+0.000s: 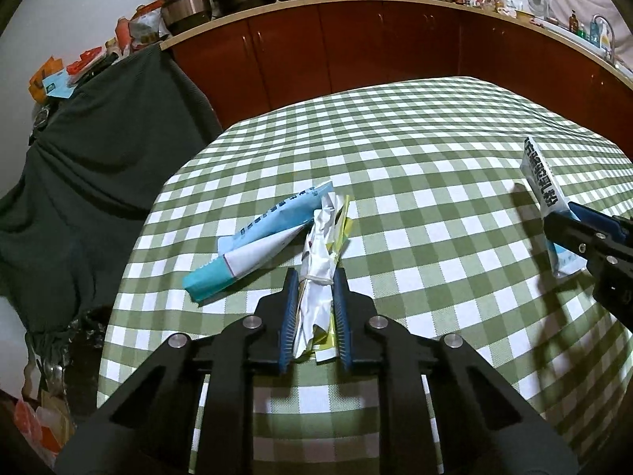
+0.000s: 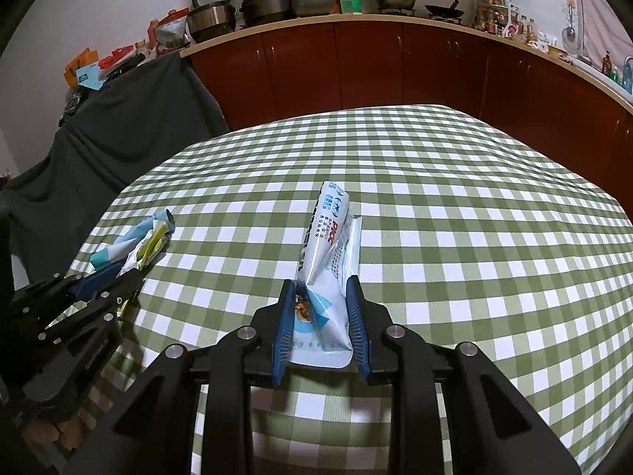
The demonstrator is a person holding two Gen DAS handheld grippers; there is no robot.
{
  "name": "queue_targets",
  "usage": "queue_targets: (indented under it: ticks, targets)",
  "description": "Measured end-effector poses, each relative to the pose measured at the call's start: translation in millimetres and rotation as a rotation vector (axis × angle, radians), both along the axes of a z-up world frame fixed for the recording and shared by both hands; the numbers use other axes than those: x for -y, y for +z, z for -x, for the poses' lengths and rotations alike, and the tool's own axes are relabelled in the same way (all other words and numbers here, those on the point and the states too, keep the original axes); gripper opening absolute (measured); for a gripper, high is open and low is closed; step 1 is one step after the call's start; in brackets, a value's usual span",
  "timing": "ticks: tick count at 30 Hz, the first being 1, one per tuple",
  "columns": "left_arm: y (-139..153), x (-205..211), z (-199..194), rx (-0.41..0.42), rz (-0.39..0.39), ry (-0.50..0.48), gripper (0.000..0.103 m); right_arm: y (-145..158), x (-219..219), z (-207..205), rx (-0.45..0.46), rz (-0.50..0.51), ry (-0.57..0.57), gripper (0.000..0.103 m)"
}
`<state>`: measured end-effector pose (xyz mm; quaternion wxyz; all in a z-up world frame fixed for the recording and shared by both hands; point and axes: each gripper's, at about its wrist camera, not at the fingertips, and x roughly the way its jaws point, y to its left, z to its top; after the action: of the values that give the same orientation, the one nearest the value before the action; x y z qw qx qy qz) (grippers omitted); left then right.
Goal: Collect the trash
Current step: 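Grasp the white-blue packet with the right tool while the left tool grasps the crumpled white wrapper, then carry the packet and crumpled wrapper over the bin with both tools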
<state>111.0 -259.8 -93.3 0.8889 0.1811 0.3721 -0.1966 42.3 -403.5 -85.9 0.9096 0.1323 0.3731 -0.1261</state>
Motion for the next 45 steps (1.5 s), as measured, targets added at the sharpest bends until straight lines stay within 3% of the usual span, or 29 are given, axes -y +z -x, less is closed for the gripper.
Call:
queue_targets:
  ticks: [20,45]
  targets:
    - [21,-35,19,0.053,0.038,0.044,0.017,9,-21,8,0.026,0.009,0.025,0.028]
    - [50,-154,38,0.121,0.078,0.227,0.017,29,-121,-8,0.077,0.008,0.203,0.027]
